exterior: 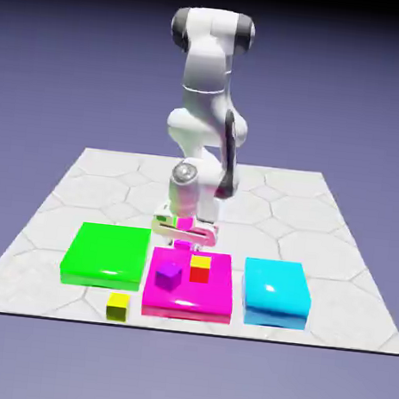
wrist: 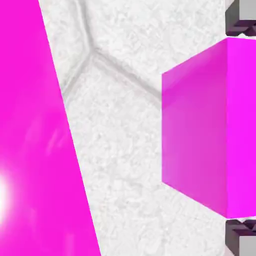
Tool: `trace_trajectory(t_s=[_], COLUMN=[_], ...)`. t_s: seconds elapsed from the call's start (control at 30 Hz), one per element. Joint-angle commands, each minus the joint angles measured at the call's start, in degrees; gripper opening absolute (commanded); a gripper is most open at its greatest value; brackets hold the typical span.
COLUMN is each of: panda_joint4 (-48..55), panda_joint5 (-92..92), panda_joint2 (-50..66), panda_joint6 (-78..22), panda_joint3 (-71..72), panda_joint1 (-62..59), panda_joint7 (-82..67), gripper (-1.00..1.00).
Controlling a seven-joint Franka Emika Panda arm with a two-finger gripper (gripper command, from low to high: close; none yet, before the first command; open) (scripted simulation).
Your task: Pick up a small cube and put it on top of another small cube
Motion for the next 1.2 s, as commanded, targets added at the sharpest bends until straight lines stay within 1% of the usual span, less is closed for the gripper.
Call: trace_trajectory(t_s=[0.0,0.27,0.33,0.87,0.93,1.1,1.13,1.17], panda_joint4=[-0.1,-0.9,-0.9,32.3,33.2,29.2,29.2,29.2], panda_joint5=[-1.5,-13.5,-13.7,-18.6,-18.7,-19.0,-19.0,-19.0], panda_joint2=[-2.1,-18.7,-18.9,-10.2,-10.0,-2.5,-2.5,-2.5], panda_joint6=[-1.9,-17.4,-17.7,-40.6,-41.2,-29.8,-29.8,-29.8], panda_joint3=[-1.4,-12.1,-12.2,-8.6,-8.5,-9.0,-9.0,-9.0], panda_joint1=[0.8,7.1,7.2,21.0,21.4,20.6,20.6,20.6], panda_joint7=[1.0,8.9,9.1,-25.4,-26.3,-26.1,-26.1,-26.1], gripper=[-1.0,-1.0,-1.0,-1.0,-1.0,-1.0,1.0,1.0])
